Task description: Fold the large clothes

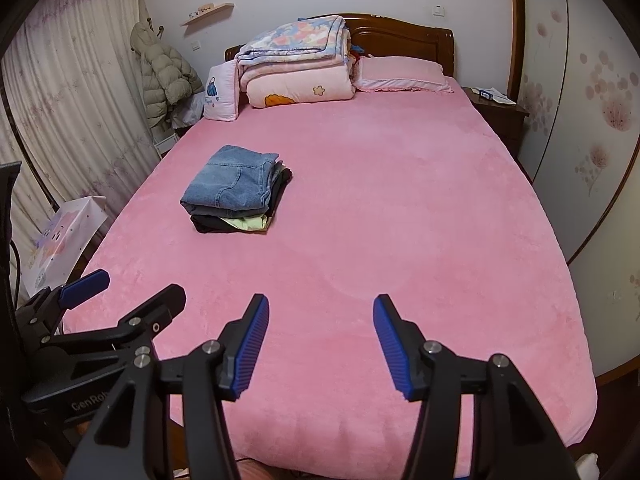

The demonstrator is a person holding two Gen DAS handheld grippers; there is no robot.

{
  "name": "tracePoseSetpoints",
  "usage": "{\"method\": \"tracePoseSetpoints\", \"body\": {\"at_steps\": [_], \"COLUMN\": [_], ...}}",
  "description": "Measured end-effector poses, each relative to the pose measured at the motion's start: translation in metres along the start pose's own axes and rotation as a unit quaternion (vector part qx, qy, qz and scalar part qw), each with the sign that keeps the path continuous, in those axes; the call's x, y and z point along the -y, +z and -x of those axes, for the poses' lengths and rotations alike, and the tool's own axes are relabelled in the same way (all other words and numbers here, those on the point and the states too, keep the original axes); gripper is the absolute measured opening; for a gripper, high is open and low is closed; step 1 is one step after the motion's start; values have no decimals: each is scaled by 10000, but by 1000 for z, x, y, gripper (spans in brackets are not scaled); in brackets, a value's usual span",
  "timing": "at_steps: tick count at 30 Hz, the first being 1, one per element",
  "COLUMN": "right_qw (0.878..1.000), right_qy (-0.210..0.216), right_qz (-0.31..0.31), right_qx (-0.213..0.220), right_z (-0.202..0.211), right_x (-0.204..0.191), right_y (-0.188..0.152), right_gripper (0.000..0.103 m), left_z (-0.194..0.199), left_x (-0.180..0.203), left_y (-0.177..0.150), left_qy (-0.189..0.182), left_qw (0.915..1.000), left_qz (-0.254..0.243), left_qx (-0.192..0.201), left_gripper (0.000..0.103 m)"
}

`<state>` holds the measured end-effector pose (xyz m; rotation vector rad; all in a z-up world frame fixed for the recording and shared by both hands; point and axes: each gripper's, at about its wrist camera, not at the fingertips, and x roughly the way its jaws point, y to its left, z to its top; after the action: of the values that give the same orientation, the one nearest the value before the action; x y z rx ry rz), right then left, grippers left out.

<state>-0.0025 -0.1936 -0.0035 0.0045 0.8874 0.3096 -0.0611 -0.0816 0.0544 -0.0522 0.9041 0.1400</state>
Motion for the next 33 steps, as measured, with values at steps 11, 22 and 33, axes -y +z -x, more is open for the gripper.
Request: {"method": "tracePoseSetpoints", "body": {"at_steps": [11,22,33], "right_qw": [10000,10000,10000], "right_qy": [-21,-22,-12], "right_qz": [-32,-44,-48], "right_qx": [-29,-48,-63], "right_z": [-2,-2,-2], "right_x": [7,11,14], "right_y": [1,2,2], "right_gripper": [55,55,55], "left_z": [-2,-4,-8], "left_x": [4,2,1], "left_y": [2,3,3], "left_qy": [6,-14,-52], "left_qw": [10000,10000,9999], "left_qz": [-23,-55,-78], "left_qx": [-28,-55,-104], "left_gripper": [99,99,99]}}
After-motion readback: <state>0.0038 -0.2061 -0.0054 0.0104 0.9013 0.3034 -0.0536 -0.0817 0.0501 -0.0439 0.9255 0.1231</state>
